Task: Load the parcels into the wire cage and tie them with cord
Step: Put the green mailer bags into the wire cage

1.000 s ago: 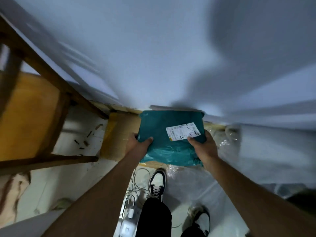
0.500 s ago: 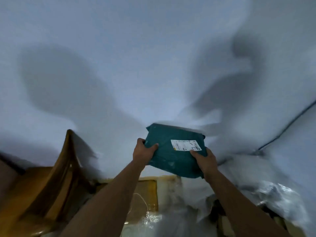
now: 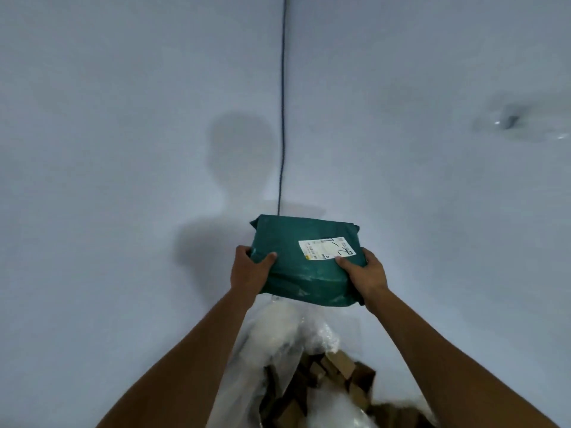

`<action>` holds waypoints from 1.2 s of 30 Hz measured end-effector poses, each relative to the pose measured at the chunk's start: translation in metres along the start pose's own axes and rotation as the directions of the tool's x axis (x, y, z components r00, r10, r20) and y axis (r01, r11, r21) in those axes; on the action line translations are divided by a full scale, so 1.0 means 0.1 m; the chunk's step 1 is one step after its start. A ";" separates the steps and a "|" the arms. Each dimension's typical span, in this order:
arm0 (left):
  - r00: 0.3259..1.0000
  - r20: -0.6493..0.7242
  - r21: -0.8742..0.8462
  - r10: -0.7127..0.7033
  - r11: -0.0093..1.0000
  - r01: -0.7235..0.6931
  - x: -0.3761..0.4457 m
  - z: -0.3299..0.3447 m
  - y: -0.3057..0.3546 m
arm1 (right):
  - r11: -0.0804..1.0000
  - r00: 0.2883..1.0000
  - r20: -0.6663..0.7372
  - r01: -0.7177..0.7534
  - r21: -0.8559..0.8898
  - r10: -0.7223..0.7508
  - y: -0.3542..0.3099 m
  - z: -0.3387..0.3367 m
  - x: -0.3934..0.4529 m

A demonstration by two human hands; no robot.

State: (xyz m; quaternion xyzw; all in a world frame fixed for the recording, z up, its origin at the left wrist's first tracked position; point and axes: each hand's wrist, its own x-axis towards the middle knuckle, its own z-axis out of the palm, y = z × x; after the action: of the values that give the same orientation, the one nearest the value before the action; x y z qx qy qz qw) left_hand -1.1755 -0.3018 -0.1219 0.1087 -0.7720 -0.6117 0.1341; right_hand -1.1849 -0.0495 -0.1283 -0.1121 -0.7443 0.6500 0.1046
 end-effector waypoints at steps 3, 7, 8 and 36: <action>0.994 0.111 0.002 0.018 1.000 -0.018 -0.35 1.04 0.16 | 1.000 0.989 -0.145 -0.003 -0.012 0.001 0.22 -1.12 0.03; 0.952 0.306 0.019 -0.001 1.000 -0.005 -1.12 2.61 0.09 | 0.998 0.935 -0.348 -0.070 -0.006 0.064 0.87 -2.76 -0.07; 0.935 0.354 0.027 -0.020 1.000 0.012 -1.38 3.04 0.01 | 0.994 0.914 -0.394 -0.107 -0.010 0.094 1.10 -3.20 -0.13; 0.480 0.556 0.718 -0.679 0.683 0.133 -5.06 5.13 -4.65 | 0.484 0.321 -0.485 -0.836 0.259 0.813 6.50 -5.24 -3.42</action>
State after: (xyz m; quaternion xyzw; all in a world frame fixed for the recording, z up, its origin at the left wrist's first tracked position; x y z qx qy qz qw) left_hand -0.8725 0.2295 -0.7227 0.0528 -0.8403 -0.3359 -0.4223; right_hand -0.6810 0.4260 -0.7056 -0.6571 -0.5305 0.5345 -0.0338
